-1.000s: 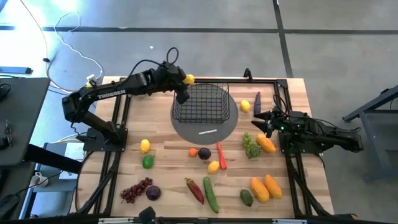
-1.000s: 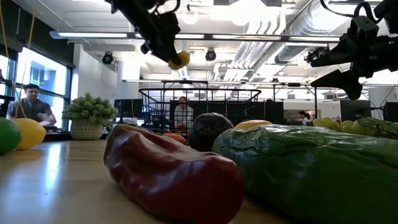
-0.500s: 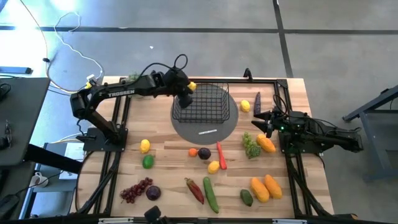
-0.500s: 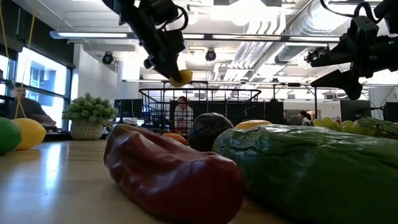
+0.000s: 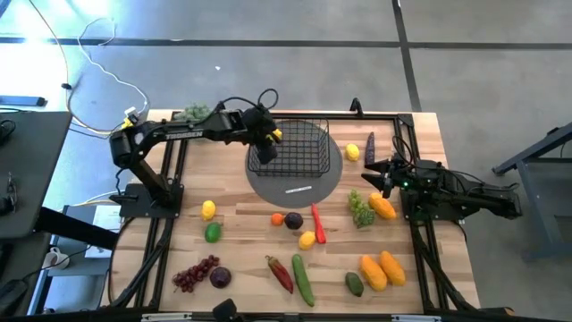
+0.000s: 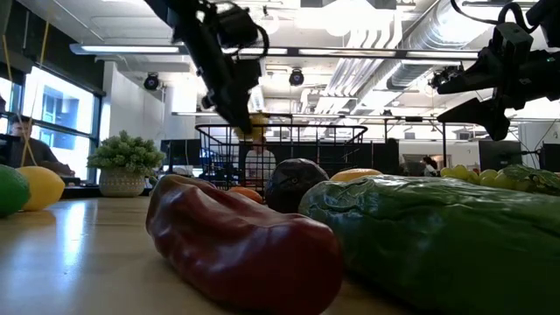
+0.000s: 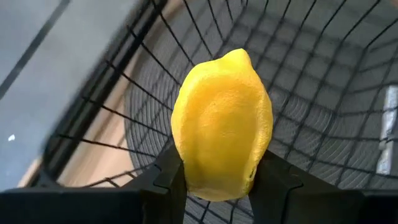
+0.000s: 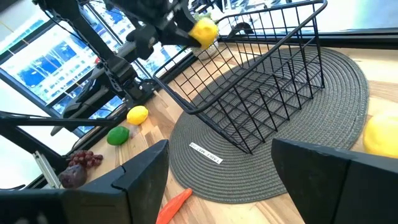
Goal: Build produce basket
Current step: Put the lemon into the black wire basket, then put the mango into the black wire basket
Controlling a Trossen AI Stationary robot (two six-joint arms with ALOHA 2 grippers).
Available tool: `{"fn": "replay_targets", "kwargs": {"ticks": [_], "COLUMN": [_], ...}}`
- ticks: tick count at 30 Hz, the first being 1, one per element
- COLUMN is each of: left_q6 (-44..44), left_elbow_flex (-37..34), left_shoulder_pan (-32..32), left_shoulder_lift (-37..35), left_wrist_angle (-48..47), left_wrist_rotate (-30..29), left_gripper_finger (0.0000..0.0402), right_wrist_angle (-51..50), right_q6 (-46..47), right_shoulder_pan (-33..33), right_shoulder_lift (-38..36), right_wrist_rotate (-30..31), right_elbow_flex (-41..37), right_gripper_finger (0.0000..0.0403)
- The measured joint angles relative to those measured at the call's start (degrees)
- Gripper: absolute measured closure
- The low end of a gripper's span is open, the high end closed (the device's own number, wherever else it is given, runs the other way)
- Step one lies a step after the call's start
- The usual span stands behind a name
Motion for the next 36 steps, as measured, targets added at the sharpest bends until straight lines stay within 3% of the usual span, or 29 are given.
{"fn": "replay_targets", "kwargs": {"ticks": [10, 16, 24, 36], "left_q6": [0.0, 0.1, -0.3, -1.9], "left_elbow_flex": [0.0, 0.0, 0.3, 16.5], "left_shoulder_pan": [-0.3, -0.3, -0.3, -0.3], "left_shoulder_lift": [3.8, 3.8, 3.8, 3.8], "left_wrist_angle": [0.5, 0.4, -0.3, -15.4], "left_wrist_rotate": [-0.1, -5.9, -6.0, -5.9], "left_gripper_finger": [0.0243, 0.0212, 0.0185, 0.0179], "right_wrist_angle": [0.0, 0.0, 0.0, 0.0], "right_q6": [0.0, 0.0, 0.0, 0.0], "right_shoulder_pan": [0.0, 0.0, 0.0, 0.0], "right_shoulder_lift": [0.0, 0.0, 0.0, 0.0], "right_wrist_rotate": [0.0, 0.0, 0.0, 0.0], "right_elbow_flex": [0.0, 0.0, 0.0, 0.0], "right_gripper_finger": [0.0139, 0.0139, 0.0139, 0.0139]}}
